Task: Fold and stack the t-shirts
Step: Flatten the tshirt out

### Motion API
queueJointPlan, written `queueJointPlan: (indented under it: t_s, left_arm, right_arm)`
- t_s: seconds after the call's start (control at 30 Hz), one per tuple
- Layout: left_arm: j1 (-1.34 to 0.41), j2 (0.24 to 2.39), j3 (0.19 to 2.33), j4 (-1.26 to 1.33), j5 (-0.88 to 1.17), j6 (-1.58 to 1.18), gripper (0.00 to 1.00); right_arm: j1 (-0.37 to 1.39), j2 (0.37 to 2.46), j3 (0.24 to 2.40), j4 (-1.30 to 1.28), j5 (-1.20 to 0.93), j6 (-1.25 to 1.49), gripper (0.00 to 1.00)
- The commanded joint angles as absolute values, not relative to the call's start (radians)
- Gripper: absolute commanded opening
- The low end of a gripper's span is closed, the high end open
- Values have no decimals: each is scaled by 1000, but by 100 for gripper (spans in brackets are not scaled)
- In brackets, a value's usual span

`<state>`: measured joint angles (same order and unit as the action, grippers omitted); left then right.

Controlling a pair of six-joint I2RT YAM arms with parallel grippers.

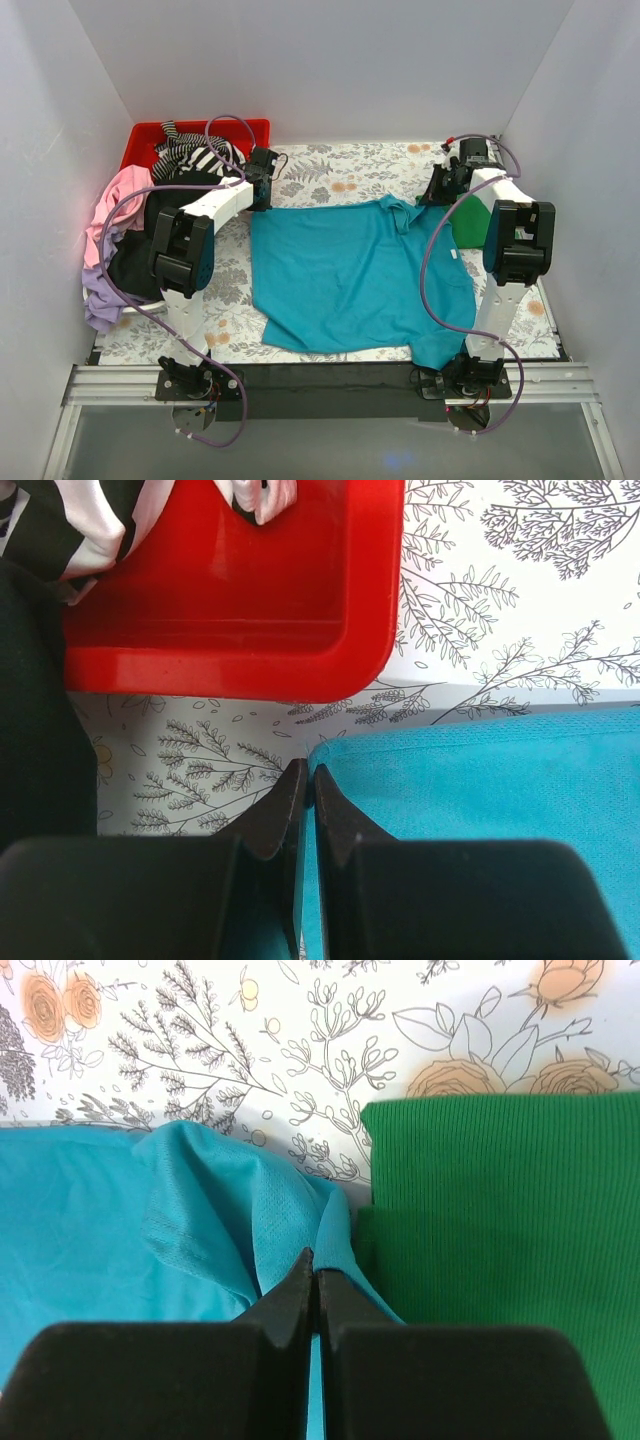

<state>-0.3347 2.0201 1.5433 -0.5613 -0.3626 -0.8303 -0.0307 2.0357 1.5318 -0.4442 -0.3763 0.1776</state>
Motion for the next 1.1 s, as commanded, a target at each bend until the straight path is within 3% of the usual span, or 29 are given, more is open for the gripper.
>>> queueJointPlan:
  t_s: [0.0, 0.37, 0.4, 0.47, 0.53, 0.6, 0.67, 0.87, 1.07]
  left_arm:
    - [-331, 1990, 1537, -561, -400, -824, 0]
    - [-279, 1996, 1554, -563, -414, -795, 0]
    - [-278, 1996, 1554, -563, -408, -796, 0]
    - [-276, 1997, 1554, -560, -402, -799, 0]
    - [-276, 2002, 1555, -560, -387, -802, 0]
    - [-276, 2005, 1554, -560, -382, -805, 0]
    - [-276, 2008, 1555, -560, -376, -808, 0]
    - [-276, 2011, 1555, -561, -368, -805, 0]
    - [-276, 2017, 1562, -561, -348, -810, 0]
  right_arm:
    - [-31, 1999, 1583, -428, -399, 166, 1]
    - [-140, 2009, 1663, -417, -463, 248, 1]
    - [-144, 2022, 1664, -416, -468, 247, 8]
    - [-149, 2028, 1667, -408, -469, 248, 9]
    - [-149, 2043, 1664, -394, -483, 252, 34]
    - [-147, 2052, 1660, -391, -503, 255, 46]
    - [-149, 2049, 1631, -361, -525, 256, 65]
    - [-129, 1954, 1525, -314, -604, 262, 61]
    - [-107, 1953, 1468, -353, -610, 227, 49]
